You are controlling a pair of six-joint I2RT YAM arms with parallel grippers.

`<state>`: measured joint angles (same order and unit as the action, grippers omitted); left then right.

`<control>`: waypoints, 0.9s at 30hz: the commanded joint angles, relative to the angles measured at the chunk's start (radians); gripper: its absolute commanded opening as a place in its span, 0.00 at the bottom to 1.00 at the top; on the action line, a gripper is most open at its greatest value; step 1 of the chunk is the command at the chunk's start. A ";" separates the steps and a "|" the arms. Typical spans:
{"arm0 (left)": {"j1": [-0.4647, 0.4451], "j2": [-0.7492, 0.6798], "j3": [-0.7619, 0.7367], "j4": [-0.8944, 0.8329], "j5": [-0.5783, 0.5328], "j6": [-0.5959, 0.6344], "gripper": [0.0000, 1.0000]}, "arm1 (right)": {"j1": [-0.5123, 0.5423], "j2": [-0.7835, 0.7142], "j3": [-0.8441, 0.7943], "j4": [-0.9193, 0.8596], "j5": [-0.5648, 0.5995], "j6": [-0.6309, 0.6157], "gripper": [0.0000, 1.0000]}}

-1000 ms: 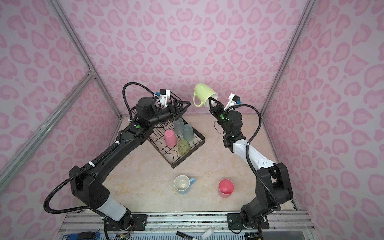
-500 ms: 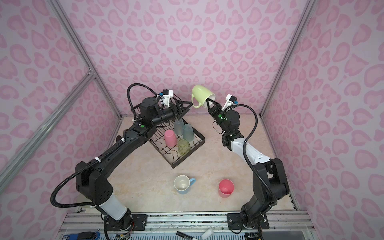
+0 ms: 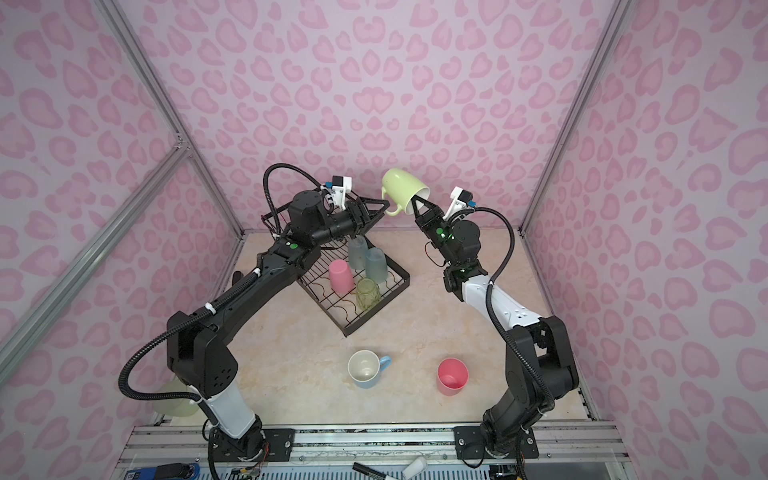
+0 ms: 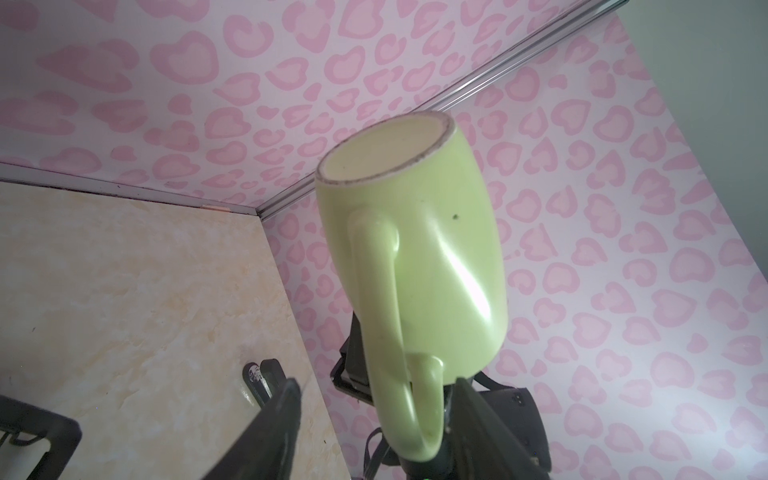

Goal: Load the cups into the dish rack
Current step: 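Grasp the green mug's handle with the left gripper while the right gripper holds it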

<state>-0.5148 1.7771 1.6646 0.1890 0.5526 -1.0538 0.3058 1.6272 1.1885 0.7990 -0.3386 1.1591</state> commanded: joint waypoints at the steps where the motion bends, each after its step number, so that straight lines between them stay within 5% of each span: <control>1: -0.005 0.020 0.026 0.044 0.010 -0.001 0.58 | 0.003 0.003 0.012 0.082 -0.004 -0.013 0.00; 14: -0.013 0.043 0.047 0.066 0.006 -0.001 0.42 | 0.010 0.012 0.019 0.078 -0.018 -0.021 0.00; 27: -0.014 0.041 0.051 0.087 -0.001 0.004 0.14 | 0.019 0.020 0.016 0.071 -0.034 -0.031 0.00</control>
<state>-0.5243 1.8141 1.7039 0.2249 0.5423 -1.1347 0.3206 1.6455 1.2076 0.8120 -0.3550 1.1038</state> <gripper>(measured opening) 0.157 0.073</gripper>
